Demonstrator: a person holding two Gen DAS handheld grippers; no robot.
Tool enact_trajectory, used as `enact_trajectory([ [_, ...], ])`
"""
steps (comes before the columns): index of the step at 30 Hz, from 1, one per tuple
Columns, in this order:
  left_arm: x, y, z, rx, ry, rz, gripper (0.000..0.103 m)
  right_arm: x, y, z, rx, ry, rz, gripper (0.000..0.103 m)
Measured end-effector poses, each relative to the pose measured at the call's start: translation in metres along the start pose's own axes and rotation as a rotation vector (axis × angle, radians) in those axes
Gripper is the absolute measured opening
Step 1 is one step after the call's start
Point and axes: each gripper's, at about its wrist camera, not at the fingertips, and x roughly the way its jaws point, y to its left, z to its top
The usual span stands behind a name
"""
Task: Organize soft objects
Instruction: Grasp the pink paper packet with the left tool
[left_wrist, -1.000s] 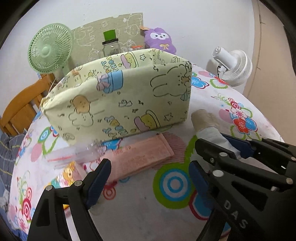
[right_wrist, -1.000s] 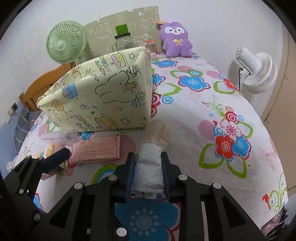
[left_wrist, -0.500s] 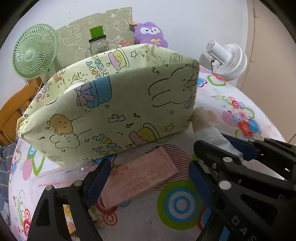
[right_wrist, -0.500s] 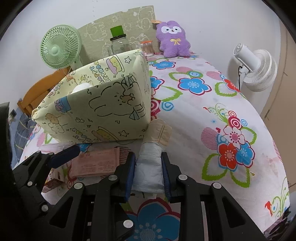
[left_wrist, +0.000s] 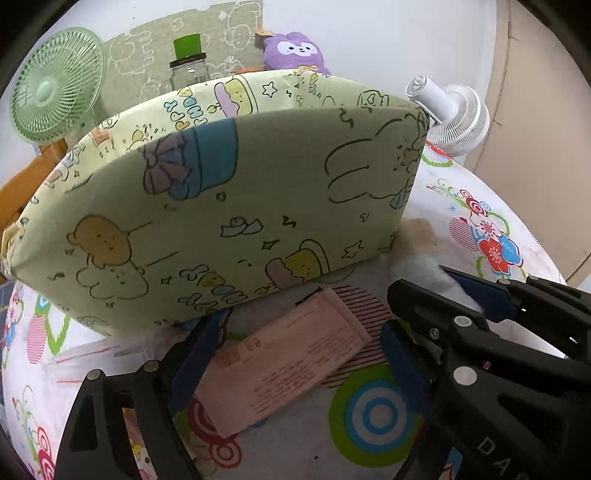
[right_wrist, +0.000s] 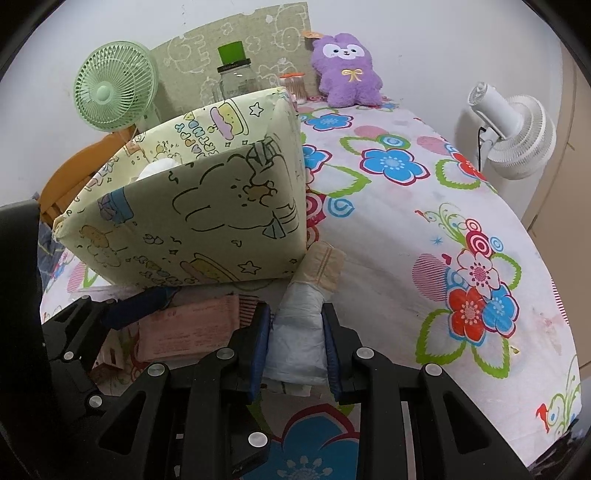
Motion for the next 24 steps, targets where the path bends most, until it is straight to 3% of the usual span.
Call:
enact_trajectory([
  [14,-0.019,-0.013,-0.026,-0.058,0.007,0.023,0.09,-0.007,0.002,-0.014,-0.019,0.019,0.011,0.03],
  [17,-0.023,-0.016,-0.03,-0.069,0.001,0.031,0.085,-0.009,0.003,-0.018,-0.025,0.021,0.021,0.03],
  [24,-0.033,-0.023,-0.038,-0.088,-0.021,0.03,0.063,-0.013,0.003,-0.023,-0.027,0.019,0.03,0.027],
])
